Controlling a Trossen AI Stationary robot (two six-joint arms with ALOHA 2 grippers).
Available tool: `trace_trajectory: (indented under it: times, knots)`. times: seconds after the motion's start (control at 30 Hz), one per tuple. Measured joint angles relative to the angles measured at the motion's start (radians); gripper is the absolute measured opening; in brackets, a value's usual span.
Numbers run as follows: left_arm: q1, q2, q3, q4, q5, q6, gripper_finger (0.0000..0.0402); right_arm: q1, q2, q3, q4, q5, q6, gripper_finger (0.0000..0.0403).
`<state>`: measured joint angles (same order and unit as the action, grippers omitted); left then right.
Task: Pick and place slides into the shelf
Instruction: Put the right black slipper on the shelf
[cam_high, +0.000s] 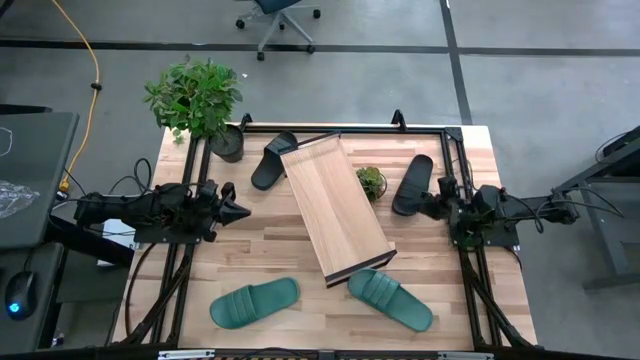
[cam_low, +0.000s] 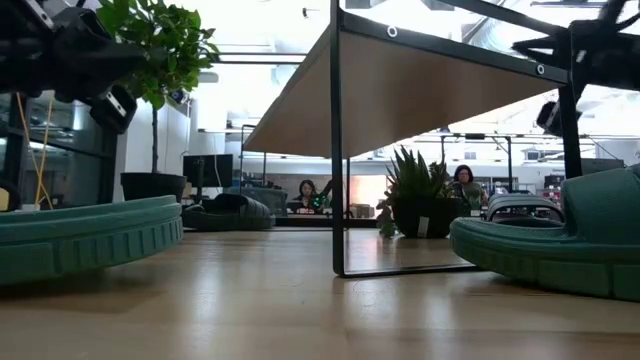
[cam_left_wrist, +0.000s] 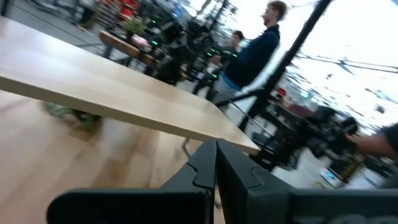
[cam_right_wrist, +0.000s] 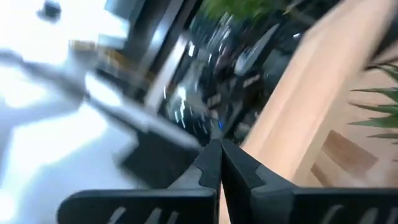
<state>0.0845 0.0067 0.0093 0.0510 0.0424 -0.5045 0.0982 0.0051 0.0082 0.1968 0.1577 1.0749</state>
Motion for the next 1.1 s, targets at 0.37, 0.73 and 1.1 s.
trace_trajectory:
  times: [0.37, 0.73, 1.1]
  knots:
    - [0.000, 0.000, 0.000, 0.006, -0.124, 0.028, 0.0001, 0.000, 0.000, 0.006, 0.018, 0.348, 0.110, 0.0000]
    - [0.000, 0.000, 0.000, 0.078, -0.070, 0.044, 0.0001, 0.000, 0.117, 0.327, -0.134, 0.433, -0.218, 0.0000]
    - [0.000, 0.000, 0.000, 0.074, -0.055, 0.045, 0.0001, -0.004, 0.558, 0.862, -0.990, 0.435, -0.095, 0.0000]
